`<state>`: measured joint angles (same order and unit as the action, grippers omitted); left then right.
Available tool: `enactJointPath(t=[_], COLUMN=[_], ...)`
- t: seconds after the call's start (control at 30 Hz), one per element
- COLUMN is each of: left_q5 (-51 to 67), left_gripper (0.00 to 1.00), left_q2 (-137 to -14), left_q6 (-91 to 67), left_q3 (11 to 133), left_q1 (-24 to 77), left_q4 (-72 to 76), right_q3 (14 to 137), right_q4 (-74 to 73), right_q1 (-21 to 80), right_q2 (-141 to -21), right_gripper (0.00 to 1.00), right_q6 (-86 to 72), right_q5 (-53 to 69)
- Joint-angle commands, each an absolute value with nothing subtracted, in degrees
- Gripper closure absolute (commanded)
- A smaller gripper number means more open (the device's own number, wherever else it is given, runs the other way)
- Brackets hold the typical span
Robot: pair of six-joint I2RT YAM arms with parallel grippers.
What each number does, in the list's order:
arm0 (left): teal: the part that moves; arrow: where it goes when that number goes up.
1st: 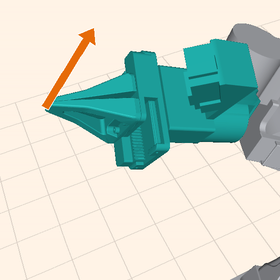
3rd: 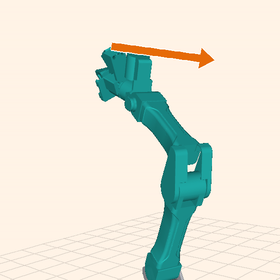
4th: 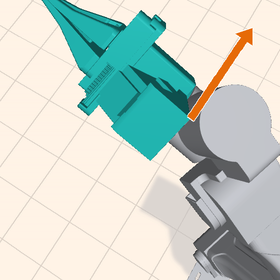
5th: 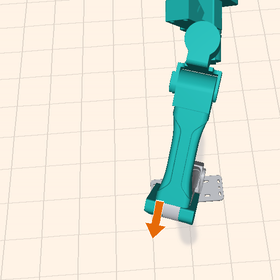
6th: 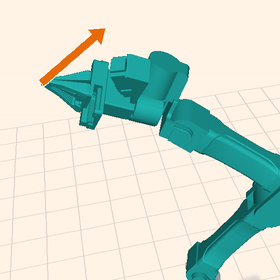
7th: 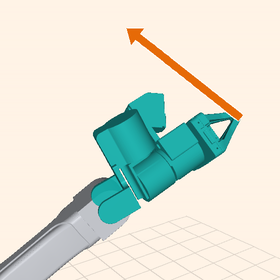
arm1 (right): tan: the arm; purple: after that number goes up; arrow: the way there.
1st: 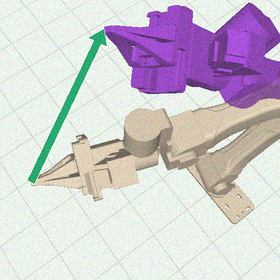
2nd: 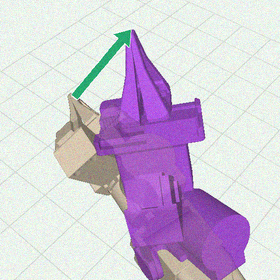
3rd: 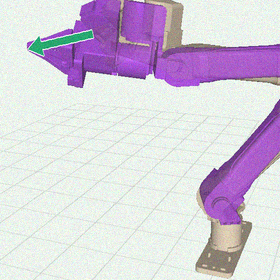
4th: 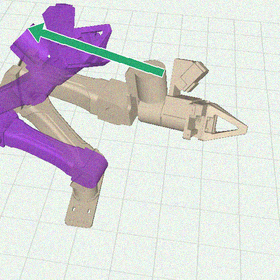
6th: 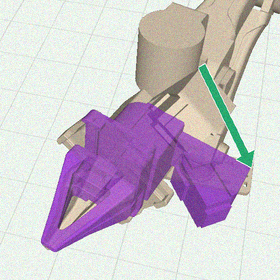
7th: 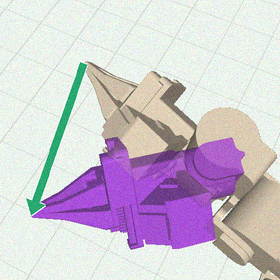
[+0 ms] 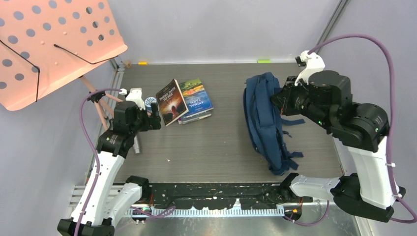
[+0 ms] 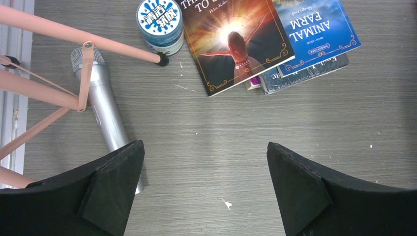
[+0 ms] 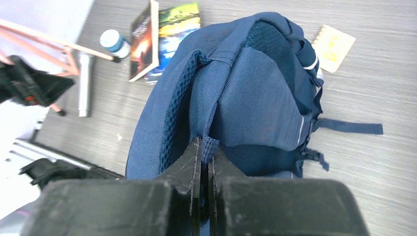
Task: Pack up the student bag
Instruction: Pick up the student bag at the corner of the board, then place the student bag at the corner of the board.
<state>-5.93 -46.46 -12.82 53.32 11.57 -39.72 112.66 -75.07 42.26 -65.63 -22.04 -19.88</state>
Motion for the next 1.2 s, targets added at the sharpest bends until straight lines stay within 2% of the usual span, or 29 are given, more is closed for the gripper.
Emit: enactJointPath(t=[0.0,0.27,0.33,0.43,0.63,0.9,0.97,1.03,1.17], left_q5=[-4.58,-4.44,-4.28,-4.16,-3.75,-3.57,-3.77,-4.07,-4.63], left_gripper=[0.01,0.01,0.01,0.01,0.01,0.01,0.01,0.01,0.01], left_q2=[-45.53,-45.51,-45.67,-45.86,-45.98,-46.97,-47.15,-47.35,-47.75], left_q6=[-12.13,-12.17,-12.2,-12.22,-12.3,-12.17,-12.15,-12.13,-11.96], left_q3=[53.17,53.17,53.17,53.26,53.17,53.17,53.17,53.1,53.17], left_q1=[11.69,11.7,11.71,11.74,11.69,11.69,11.69,11.73,11.69], left_q4=[-38.15,-38.06,-38.13,-38.15,-38.08,-38.14,-38.16,-38.14,-38.32], right_q3=[119.37,123.95,120.4,108.51,89.86,78.9,77.95,77.61,79.28], right_q4=[-64.55,-58.28,-54.09,-47.64,-48.67,-54.71,-56.08,-56.66,-59.8], right_q1=[42.52,42.61,42.61,42.57,42.56,42.58,42.57,42.54,42.52], right_q2=[-65.38,-67.63,-66.04,-62.36,-52.44,-41.98,-40.4,-39.21,-39.15], right_gripper=[0.99,0.99,0.99,0.99,0.99,0.99,0.88,0.64,0.35], right_q6=[-21.34,-28.45,-31.36,-33.82,-34.31,-31.87,-31.45,-30.54,-28.14], right_q5=[-11.64,-2.77,-1.14,-2.04,-16.88,-38.05,-41.74,-44.26,-49.53])
